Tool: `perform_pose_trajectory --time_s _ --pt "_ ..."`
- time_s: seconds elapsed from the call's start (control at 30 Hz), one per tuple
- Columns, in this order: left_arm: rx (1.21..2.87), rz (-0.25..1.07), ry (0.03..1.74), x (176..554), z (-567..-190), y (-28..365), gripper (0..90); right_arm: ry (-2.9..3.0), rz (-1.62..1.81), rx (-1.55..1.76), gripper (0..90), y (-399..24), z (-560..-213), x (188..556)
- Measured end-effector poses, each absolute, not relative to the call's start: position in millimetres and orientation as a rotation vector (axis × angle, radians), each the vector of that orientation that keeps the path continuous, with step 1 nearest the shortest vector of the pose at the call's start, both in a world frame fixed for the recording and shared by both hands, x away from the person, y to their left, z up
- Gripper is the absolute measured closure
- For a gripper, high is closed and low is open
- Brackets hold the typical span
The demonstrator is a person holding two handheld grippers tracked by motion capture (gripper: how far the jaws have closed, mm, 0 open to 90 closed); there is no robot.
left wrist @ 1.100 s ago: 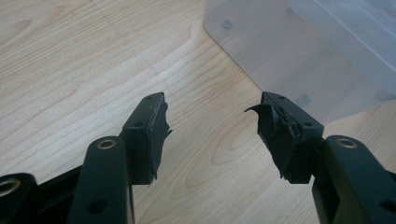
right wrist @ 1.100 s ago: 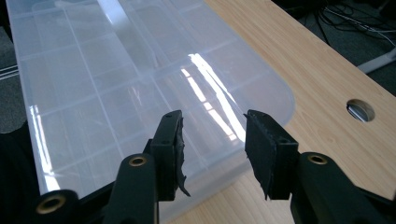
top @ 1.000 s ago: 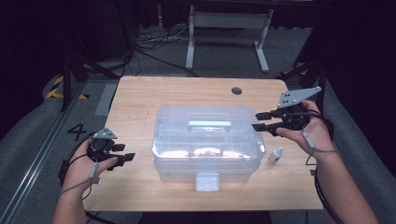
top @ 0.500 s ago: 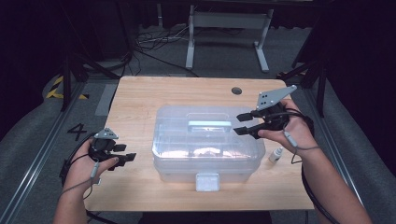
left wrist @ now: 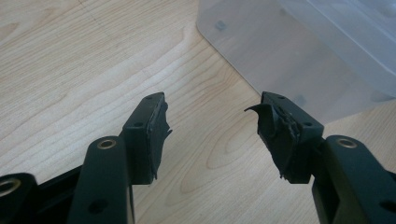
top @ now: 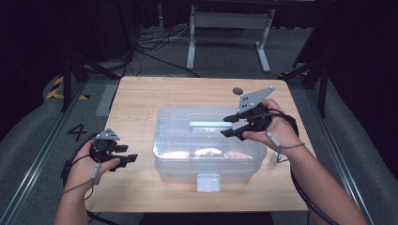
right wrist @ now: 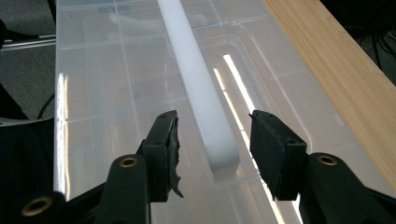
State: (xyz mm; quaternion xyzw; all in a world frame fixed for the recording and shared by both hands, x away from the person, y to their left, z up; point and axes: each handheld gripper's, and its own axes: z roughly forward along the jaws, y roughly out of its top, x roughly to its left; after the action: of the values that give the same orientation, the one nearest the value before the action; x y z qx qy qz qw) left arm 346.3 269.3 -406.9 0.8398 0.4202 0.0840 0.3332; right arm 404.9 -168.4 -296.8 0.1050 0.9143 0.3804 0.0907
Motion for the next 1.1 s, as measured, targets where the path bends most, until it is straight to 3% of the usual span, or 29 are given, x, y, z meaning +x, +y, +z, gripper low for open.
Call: perform_pose_trajectory --time_s 0.17,0.37,1.1 --pt "2.191 0.215 1.099 346 -407 269 42.9 2.73 1.106 0.294 59.4 -161 -299 406" --pt "2.193 0.206 1.097 346 -406 269 42.8 2.719 1.039 0.256 73.6 -155 -296 405" --pt "2.181 0.241 1.057 343 -400 265 42.8 2.74 0.998 0.253 73.9 -152 -278 424"
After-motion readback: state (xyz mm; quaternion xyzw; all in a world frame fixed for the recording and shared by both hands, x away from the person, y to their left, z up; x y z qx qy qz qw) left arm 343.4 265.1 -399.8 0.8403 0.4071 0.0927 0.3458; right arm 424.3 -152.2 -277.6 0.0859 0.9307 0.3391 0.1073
